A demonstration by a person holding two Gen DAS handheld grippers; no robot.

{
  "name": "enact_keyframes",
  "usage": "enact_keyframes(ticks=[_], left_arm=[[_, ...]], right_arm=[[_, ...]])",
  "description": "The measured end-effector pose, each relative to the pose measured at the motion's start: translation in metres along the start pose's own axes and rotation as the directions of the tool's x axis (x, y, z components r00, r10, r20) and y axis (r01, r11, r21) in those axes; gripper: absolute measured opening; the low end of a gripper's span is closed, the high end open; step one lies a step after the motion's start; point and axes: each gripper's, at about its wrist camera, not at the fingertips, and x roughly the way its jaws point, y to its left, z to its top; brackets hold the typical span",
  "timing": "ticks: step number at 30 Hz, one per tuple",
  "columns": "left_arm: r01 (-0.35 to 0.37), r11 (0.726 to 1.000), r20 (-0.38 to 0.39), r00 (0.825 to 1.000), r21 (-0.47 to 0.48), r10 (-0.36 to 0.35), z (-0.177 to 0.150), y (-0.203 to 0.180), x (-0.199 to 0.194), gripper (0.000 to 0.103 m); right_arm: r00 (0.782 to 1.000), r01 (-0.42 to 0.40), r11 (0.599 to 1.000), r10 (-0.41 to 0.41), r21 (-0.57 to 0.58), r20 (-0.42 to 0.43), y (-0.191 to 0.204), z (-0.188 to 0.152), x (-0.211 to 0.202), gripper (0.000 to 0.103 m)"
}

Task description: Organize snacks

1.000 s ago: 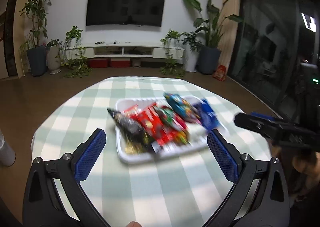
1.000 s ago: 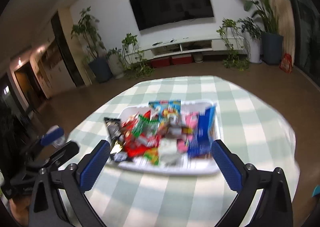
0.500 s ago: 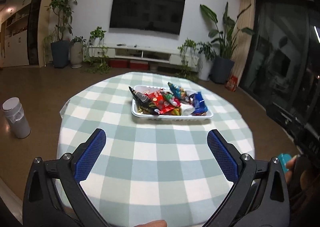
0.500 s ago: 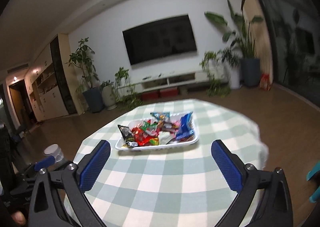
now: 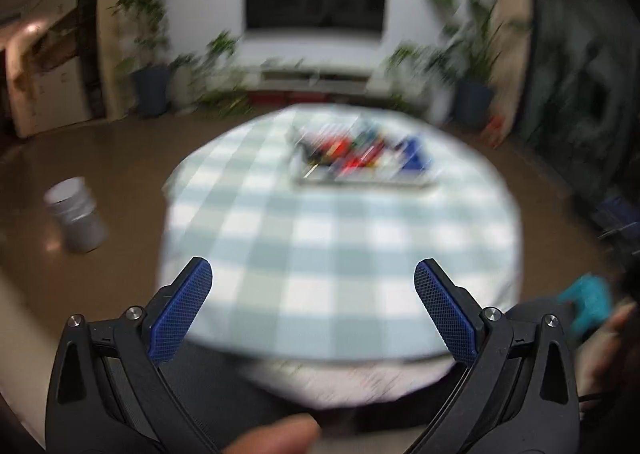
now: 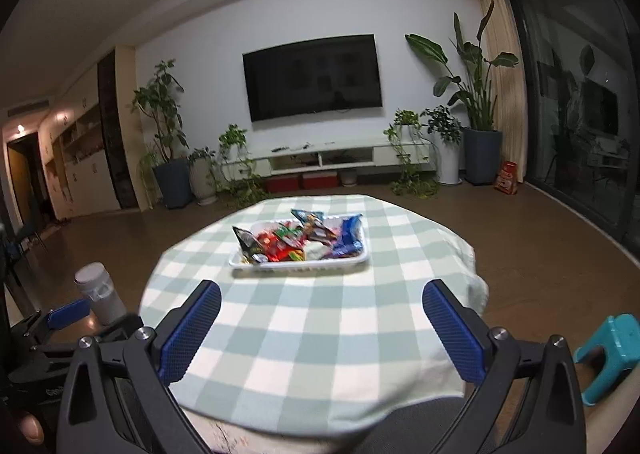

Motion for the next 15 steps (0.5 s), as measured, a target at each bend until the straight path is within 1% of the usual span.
enact_keyframes(ticks=[1,2,3,4,6,9,15], left_arm=[[-0.039,0.999,-0.041,0.998,0.008,0.039,-0.005,-0.003,0.003,0.103],[-0.050,0.999,-0.069,0.996,0.006,0.051,-0.009,-0.004,0.006,0.103],[-0.048,0.999,-0.103,0.994,0.003,0.048,-0.013,-0.006,0.008,0.103],[-0.037,0.999,-0.114,0.993,0.002,0.037,-0.014,-0.006,0.012,0.103],[-0.006,1.000,-0.125,0.992,-0.002,0.005,-0.021,-0.011,0.011,0.103],[0.017,1.000,-0.131,0.991,0.001,-0.017,-0.024,-0.016,0.014,0.103],[0.020,0.999,-0.139,0.990,-0.027,-0.024,-0.015,-0.011,0.028,0.103]], right_arm=[[1.000,0.015,1.000,-0.016,-0.010,-0.016,0.001,-0.002,-0.002,0.103],[0.999,0.022,1.000,-0.022,-0.013,-0.028,0.001,-0.004,-0.003,0.103],[0.999,0.030,0.999,-0.031,-0.015,-0.044,0.000,-0.006,-0.004,0.103],[0.998,0.036,0.999,-0.036,-0.015,-0.057,-0.001,-0.008,-0.004,0.103],[0.996,0.036,0.999,-0.036,-0.002,-0.088,-0.004,-0.013,-0.004,0.103],[0.992,0.034,0.999,-0.033,0.011,-0.119,-0.006,-0.020,-0.001,0.103],[0.989,0.049,0.999,-0.049,-0.006,-0.142,-0.005,-0.025,0.003,0.103]])
